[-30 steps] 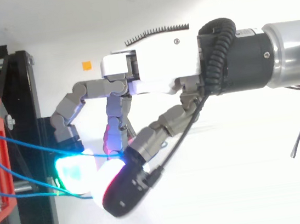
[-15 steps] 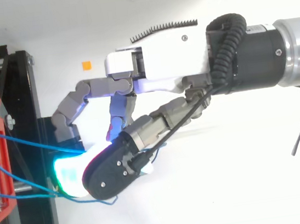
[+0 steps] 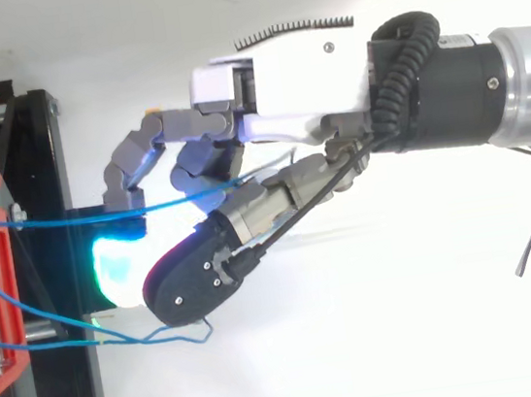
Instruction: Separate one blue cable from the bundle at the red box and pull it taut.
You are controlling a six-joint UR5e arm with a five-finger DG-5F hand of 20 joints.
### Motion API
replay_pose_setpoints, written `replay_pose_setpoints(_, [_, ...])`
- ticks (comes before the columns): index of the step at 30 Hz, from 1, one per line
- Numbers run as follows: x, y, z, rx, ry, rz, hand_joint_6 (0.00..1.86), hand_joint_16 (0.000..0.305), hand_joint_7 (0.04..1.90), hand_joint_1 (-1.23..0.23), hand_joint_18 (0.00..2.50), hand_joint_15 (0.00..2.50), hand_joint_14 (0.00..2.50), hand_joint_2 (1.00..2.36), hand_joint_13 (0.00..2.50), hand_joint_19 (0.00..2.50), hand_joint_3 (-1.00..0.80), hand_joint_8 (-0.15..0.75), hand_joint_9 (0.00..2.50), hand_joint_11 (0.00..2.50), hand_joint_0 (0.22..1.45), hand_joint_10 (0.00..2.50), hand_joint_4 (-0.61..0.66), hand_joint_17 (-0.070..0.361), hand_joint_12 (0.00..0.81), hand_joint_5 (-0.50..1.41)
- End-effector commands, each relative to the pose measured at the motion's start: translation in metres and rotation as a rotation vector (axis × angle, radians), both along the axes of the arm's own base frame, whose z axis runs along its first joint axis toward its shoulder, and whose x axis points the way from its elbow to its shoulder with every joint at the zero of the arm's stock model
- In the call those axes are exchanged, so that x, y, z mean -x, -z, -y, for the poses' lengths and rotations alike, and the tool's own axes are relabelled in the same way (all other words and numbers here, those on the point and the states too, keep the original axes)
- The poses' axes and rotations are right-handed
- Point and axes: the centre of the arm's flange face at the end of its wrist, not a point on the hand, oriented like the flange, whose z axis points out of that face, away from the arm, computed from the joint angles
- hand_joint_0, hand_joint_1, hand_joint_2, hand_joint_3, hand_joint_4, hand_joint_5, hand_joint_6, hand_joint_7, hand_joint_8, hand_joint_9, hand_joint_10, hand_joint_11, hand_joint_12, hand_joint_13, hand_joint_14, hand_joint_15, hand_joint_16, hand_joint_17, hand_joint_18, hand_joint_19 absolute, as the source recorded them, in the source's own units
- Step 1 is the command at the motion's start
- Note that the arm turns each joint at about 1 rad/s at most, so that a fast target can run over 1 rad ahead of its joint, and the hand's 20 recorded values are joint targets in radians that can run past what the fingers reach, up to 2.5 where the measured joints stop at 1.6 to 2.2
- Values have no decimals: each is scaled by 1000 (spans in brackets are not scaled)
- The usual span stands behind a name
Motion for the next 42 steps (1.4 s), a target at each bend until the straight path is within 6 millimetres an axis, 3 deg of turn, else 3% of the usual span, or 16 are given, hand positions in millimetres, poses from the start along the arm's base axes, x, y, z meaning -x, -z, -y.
replay_pose_setpoints(1, [0,0,0,1,13,-1,898,43,710,-604,1270,1108,1975,1000,971,1813,-500,306,656,1012,502,2433,236,97,359,-231])
replay_pose_setpoints(3, [0,1,0,3,13,-3,898,42,707,-605,1291,1046,2445,1000,876,1985,-500,312,584,947,500,2500,238,95,369,-231])
replay_pose_setpoints(4, [0,1,0,3,13,-3,898,43,707,-601,1302,1051,2500,1000,821,2085,-500,318,559,969,503,2500,236,97,377,-231])
replay_pose_setpoints(5, [1,2,0,3,12,-4,898,43,707,-598,1320,1084,2500,1000,812,2148,-500,319,543,962,504,2500,234,97,377,-231])
replay_pose_setpoints(18, [3,3,9,3,18,-15,924,50,744,-571,1151,1215,2500,1000,752,1698,-500,323,479,1049,510,2500,198,113,398,-237])
replay_pose_setpoints(28, [6,2,29,0,24,-12,924,46,765,-565,1146,1338,2500,1001,767,1758,-477,315,493,1098,590,2500,196,104,398,-236])
replay_pose_setpoints(37, [10,1,45,-3,26,-18,927,46,752,-570,1161,1300,2500,1001,776,1757,-473,309,501,1082,597,2500,192,104,392,-235])
replay_pose_setpoints(42, [13,-10,49,-3,32,-10,929,46,745,-564,1168,1302,2500,1003,784,1781,-443,310,511,1088,611,2500,193,103,390,-233])
